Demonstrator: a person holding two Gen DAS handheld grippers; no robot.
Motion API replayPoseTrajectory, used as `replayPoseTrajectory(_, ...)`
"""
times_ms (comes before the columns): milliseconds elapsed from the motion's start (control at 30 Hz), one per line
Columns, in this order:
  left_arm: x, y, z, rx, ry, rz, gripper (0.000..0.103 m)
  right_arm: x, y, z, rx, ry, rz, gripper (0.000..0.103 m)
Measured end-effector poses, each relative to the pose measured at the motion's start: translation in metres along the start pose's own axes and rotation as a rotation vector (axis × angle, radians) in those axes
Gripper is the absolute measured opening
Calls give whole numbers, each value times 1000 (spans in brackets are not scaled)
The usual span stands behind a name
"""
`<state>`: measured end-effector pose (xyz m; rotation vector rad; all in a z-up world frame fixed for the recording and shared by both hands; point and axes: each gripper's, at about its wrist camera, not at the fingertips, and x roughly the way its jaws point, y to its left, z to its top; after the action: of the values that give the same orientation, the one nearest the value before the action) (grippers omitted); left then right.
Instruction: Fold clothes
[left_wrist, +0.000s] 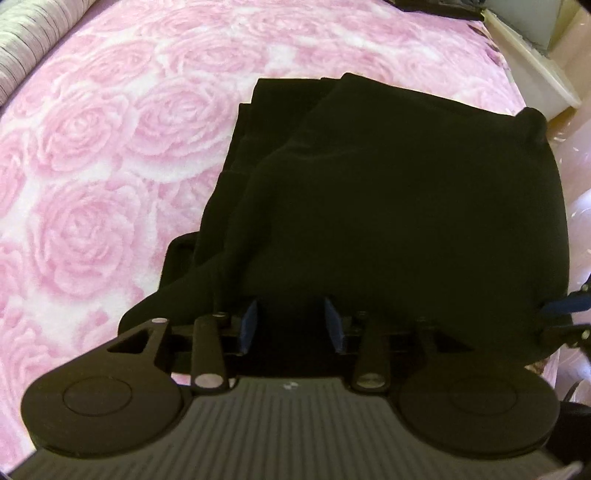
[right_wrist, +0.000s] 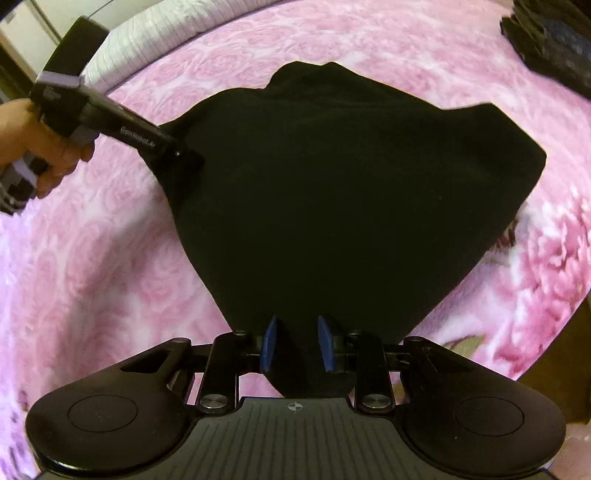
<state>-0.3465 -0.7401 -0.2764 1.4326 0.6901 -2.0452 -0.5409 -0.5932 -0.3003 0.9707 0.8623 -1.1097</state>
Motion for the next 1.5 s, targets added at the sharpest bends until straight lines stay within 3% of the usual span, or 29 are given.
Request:
replayPoseTrajectory(100, -27, 2, -8, -23, -18, 5, 31, -19, -4, 4, 53, 8, -32, 29)
replayPoseTrajectory(133, -38, 2, -12, -33, -22, 8, 32, -25, -5, 6, 71, 11, -43, 33)
replayPoseTrajectory(233, -74, -1, -30, -60, -51, 4, 36, -44, -9, 10, 125, 20, -75, 59)
replayPoseTrajectory(333, -111, -7, -52, -93, -106, -5, 41, -62, -13, 15, 178, 28, -108, 66)
replayPoseTrajectory(533, -168, -24, -95, -99, -196, 0, 47, -94, 1, 10, 184, 7, -180, 68)
replayPoseTrajectory(900, -228, -42, -150, -63, -284, 21, 53, -144, 51, -13, 84, -71, -320, 71)
replayPoseTrajectory(1200, -239, -49, -178, -48, -322, 10, 61, -177, 79, -29, 29, -115, -401, 71)
replayPoseTrajectory(1500, -231, -62, -182, -6, -343, 0, 64, -178, 74, -38, 42, -108, -346, 72)
